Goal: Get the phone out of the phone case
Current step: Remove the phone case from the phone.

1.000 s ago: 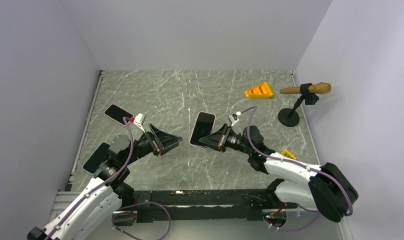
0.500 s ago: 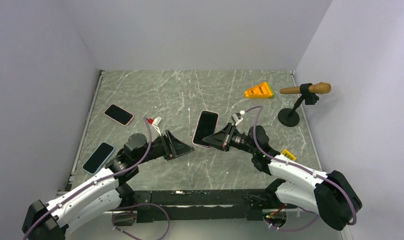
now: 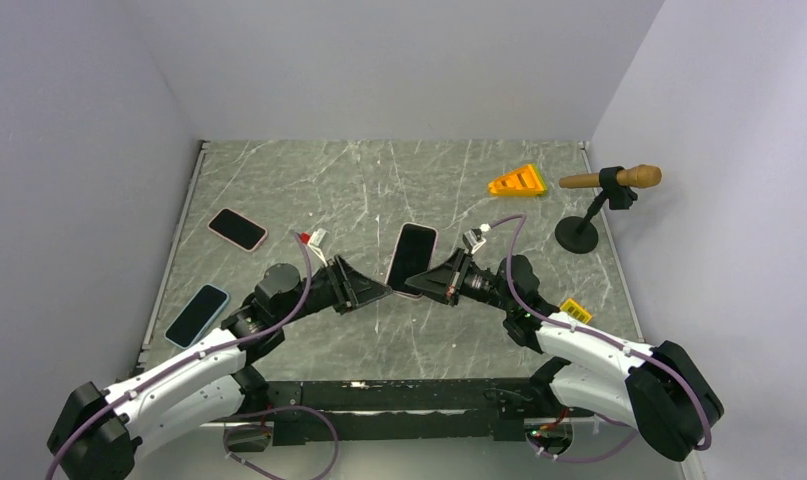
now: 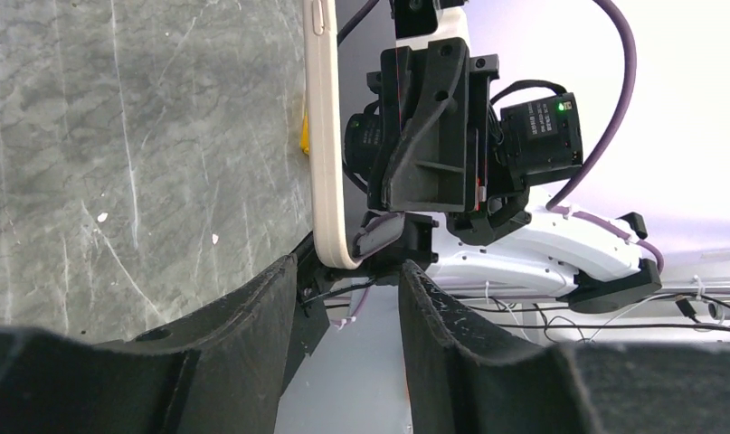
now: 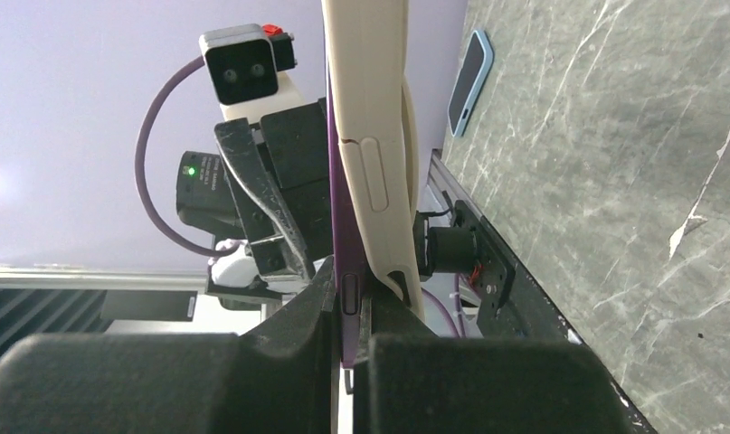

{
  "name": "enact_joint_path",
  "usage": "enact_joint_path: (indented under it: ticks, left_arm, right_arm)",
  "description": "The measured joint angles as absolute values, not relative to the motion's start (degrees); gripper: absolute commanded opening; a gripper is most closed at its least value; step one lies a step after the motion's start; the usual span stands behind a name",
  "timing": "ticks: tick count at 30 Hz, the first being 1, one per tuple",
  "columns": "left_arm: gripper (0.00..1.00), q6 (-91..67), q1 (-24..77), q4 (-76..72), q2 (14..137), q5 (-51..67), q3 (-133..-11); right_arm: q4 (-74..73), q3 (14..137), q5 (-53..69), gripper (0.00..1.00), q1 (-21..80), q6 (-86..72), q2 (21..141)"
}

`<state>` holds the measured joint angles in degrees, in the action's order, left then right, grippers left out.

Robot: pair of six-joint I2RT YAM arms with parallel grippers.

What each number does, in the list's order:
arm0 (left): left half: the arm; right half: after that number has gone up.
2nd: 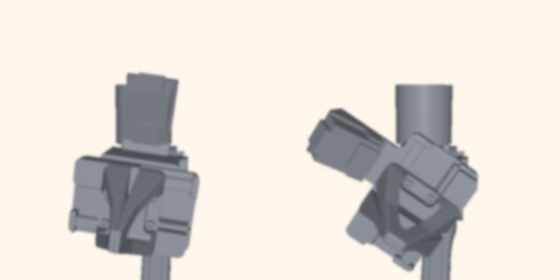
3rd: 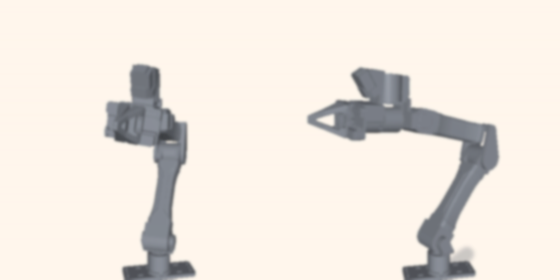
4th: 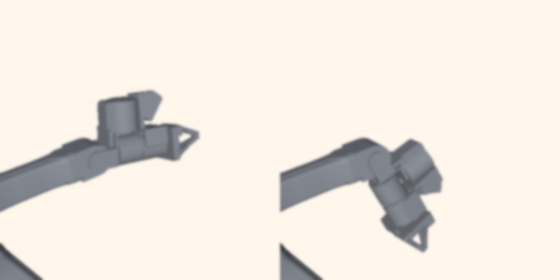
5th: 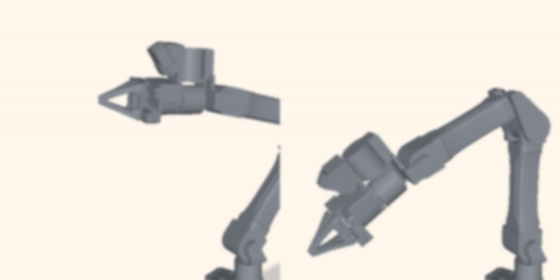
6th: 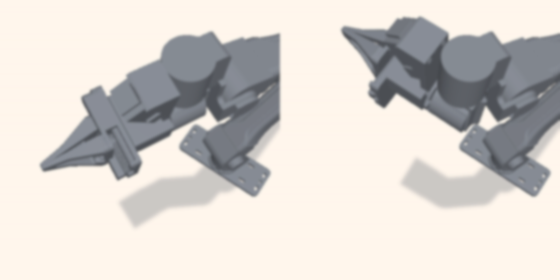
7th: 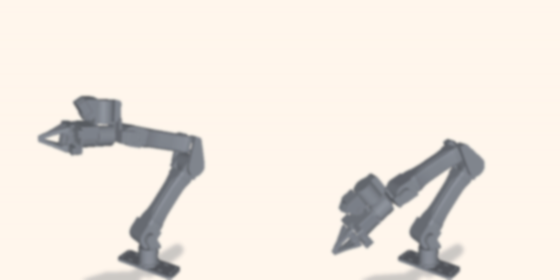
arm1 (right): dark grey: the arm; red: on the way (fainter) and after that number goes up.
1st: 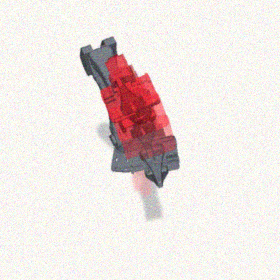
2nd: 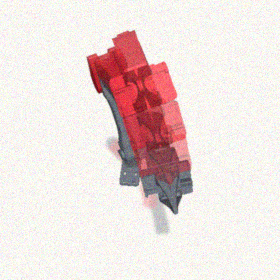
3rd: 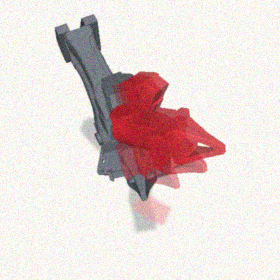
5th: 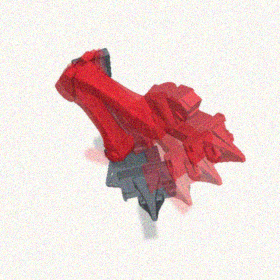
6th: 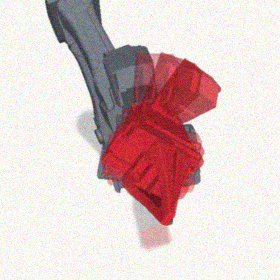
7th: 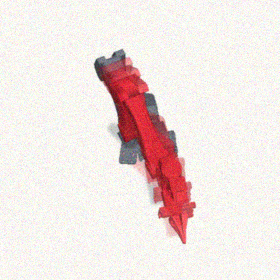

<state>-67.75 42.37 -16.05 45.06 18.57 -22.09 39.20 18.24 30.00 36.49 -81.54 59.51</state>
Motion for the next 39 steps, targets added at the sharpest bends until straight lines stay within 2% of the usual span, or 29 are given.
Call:
enact_joint_path:
  ticks: [5,8,15,16,20,27,34,35,36,39]
  left_arm:
    - [0.41,-68.4,42.5,-18.3,47.0,18.6,-22.1]
    - [0.29,-68.5,42.6,-19.4,47.1,18.6,-22.1]
    - [0.24,-68.4,42.6,-21.1,48.3,18.8,-22.0]
    - [0.21,-68.4,42.6,-21.4,48.3,18.8,-21.9]
    - [0.00,-66.5,42.6,-21.1,48.4,18.6,-22.0]
    - [0.00,-52.2,43.7,-5.5,45.9,13.9,-29.1]
    - [0.00,-43.6,42.9,4.4,44.4,5.4,-29.9]
    - [0.01,-43.6,42.9,4.6,44.2,5.1,-29.6]
    - [0.10,-43.6,42.9,4.4,43.8,5.2,-29.1]
    - [0.59,-44.3,42.9,2.9,42.8,7.4,-27.6]
  right_arm:
    - [39.9,18.2,30.4,0.00,36.5,-81.9,59.5]
    - [40.7,18.2,30.4,0.00,36.6,-82.1,59.5]
    - [41.3,18.2,30.2,0.00,36.8,-82.4,59.3]
    - [41.3,18.2,30.1,0.00,36.9,-82.3,59.3]
    - [40.8,18.2,29.7,0.00,36.9,-82.0,59.2]
    - [42.1,18.2,29.0,0.00,36.9,-83.9,59.7]
    - [48.2,18.2,34.0,0.00,38.2,-88.5,61.4]
    - [48.6,18.2,34.2,0.00,38.2,-88.7,61.6]
    - [48.9,18.2,34.4,0.00,38.2,-88.8,61.9]
    - [48.9,18.2,34.5,0.00,38.2,-88.7,62.3]
